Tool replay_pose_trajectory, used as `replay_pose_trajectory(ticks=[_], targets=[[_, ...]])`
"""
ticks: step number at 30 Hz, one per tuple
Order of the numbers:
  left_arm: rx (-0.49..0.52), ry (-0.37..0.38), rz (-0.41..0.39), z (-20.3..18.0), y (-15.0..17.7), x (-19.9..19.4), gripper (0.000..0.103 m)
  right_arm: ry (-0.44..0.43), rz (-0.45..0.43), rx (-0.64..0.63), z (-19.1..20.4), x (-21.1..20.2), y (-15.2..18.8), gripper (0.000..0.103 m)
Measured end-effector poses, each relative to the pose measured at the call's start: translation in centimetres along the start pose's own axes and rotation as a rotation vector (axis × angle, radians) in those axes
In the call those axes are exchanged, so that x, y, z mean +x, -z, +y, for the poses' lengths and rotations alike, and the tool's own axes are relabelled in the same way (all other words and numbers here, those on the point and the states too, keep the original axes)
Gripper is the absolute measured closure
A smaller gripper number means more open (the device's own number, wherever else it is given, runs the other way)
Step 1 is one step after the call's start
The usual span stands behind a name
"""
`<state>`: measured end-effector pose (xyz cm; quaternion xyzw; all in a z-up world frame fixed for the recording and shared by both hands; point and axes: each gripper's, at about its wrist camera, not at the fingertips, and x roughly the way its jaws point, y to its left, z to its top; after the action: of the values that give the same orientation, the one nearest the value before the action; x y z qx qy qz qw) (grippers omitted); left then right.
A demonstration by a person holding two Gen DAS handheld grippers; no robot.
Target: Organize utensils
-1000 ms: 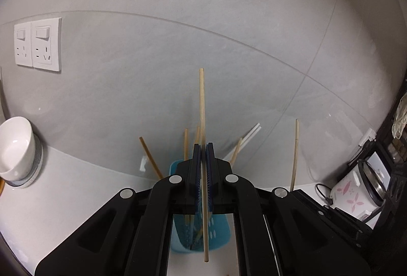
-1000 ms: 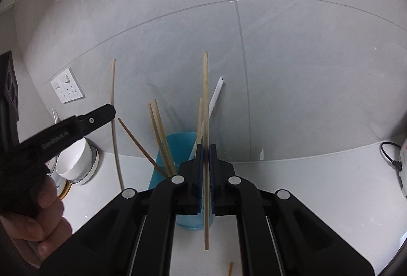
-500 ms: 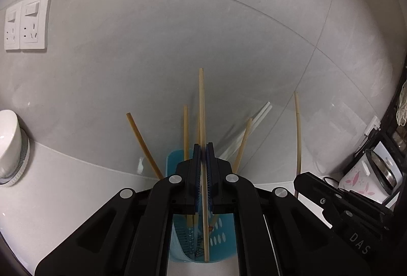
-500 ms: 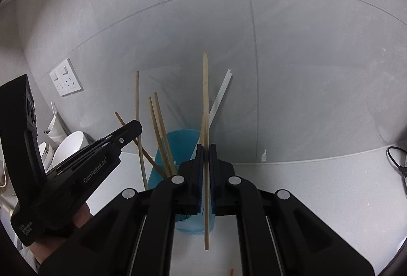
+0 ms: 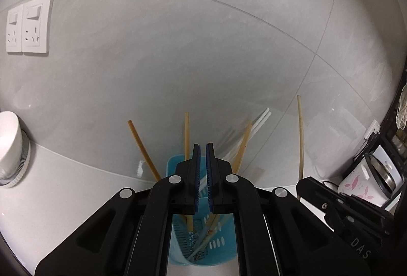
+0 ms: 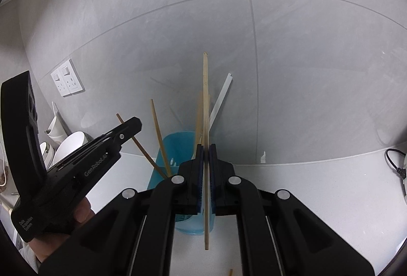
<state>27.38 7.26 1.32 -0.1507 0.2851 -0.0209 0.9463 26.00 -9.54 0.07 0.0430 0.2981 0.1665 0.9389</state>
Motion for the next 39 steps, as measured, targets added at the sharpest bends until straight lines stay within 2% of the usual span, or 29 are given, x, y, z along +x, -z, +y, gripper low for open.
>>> replay_pose_trajectory(ticks=[2, 4, 6, 8, 10, 15, 18, 24, 30, 39], targets=[[0.004, -0.014, 0.015, -0.1, -0.1, -0.3, 0.095, -0.004, 0.002, -0.001, -0.1, 0.0, 0.0, 0.100], [0.025, -0.048, 0.038, -0.2, 0.0, -0.6, 0.085, -0.013, 0.004, 0.005, -0.1, 0.2, 0.0, 0.100], [0.031, -0.069, 0.051, 0.0, 0.2, -1.3, 0.057, -0.029, 0.003, 0.013, -0.1, 0.3, -0.1, 0.100], [0.030, -0.097, 0.071, 0.3, 0.3, -1.8, 0.043, -0.046, -0.007, 0.011, 0.2, 0.4, -0.2, 0.099], [0.022, -0.101, 0.087, 0.9, 0.4, -2.4, 0.038, -0.077, -0.012, 0.019, 0.4, 0.6, -0.3, 0.099], [0.010, -0.154, 0.118, 2.8, 0.7, -3.8, 0.012, -0.144, -0.036, 0.032, 1.0, 1.6, -0.7, 0.099], [0.000, -0.170, 0.130, 3.6, 1.2, -4.3, 0.006, -0.168, -0.056, 0.027, 1.6, 2.3, -0.9, 0.099], [-0.003, -0.193, 0.158, 4.8, 1.6, -4.3, 0.006, -0.181, -0.081, 0.019, 2.4, 3.4, -0.5, 0.099], [0.008, -0.216, 0.179, 5.2, 2.0, -3.8, 0.006, -0.156, -0.118, -0.017, 3.1, 4.2, 0.5, 0.099], [0.008, -0.243, 0.194, 6.1, 2.7, -3.1, 0.006, -0.121, -0.094, -0.046, 3.4, 5.8, 2.3, 0.099]])
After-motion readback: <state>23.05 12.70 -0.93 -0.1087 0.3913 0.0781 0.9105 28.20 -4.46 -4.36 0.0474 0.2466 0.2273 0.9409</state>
